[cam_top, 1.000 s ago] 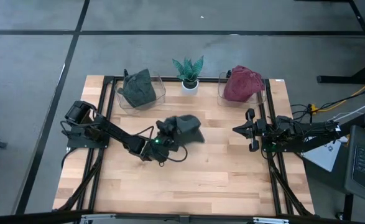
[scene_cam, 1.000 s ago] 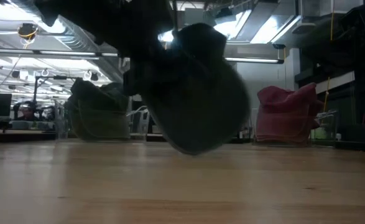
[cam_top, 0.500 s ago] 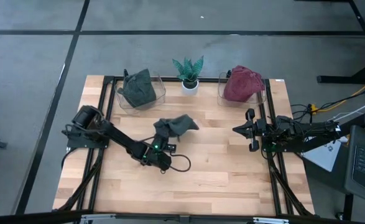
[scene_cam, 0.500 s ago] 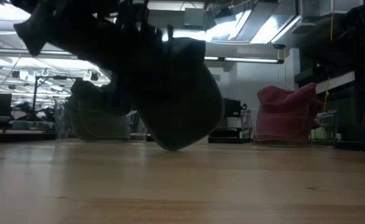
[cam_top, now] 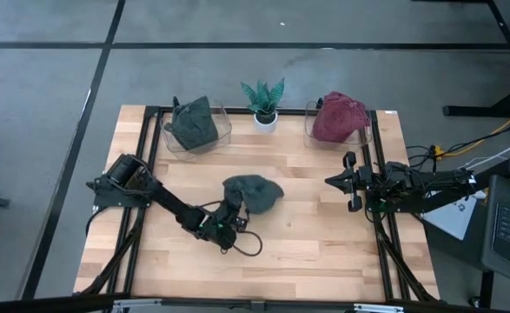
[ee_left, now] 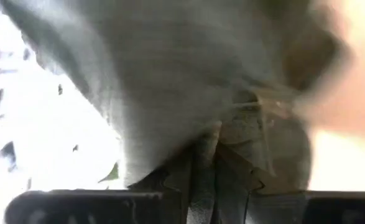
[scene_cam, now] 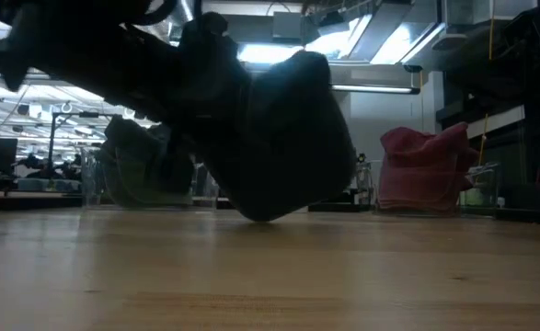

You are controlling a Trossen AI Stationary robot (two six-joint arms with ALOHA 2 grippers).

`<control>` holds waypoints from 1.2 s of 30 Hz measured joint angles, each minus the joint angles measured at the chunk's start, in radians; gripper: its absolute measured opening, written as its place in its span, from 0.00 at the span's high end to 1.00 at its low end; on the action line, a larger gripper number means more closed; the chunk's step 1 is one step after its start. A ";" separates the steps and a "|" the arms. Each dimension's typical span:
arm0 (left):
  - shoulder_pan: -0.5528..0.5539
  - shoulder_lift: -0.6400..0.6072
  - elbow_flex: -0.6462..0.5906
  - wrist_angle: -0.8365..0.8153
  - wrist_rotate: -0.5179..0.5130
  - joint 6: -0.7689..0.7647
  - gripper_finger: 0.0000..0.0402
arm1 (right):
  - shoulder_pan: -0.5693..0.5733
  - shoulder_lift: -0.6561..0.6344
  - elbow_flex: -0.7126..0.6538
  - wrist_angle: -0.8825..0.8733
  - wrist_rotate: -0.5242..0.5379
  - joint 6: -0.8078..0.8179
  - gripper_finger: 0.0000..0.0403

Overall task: Pick & Place hat
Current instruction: Put the black cap into the left transparent bin

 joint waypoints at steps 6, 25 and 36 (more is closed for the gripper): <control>-0.025 0.001 0.000 -0.003 0.091 -0.036 0.84 | 0.000 0.000 0.000 0.000 0.000 0.000 0.96; -0.042 -0.034 0.000 0.016 0.348 -0.626 0.46 | 0.000 0.000 0.000 0.000 0.000 0.000 0.96; -0.002 -0.176 0.000 -0.232 0.724 -0.953 0.47 | 0.000 0.000 0.000 0.000 0.000 0.000 0.96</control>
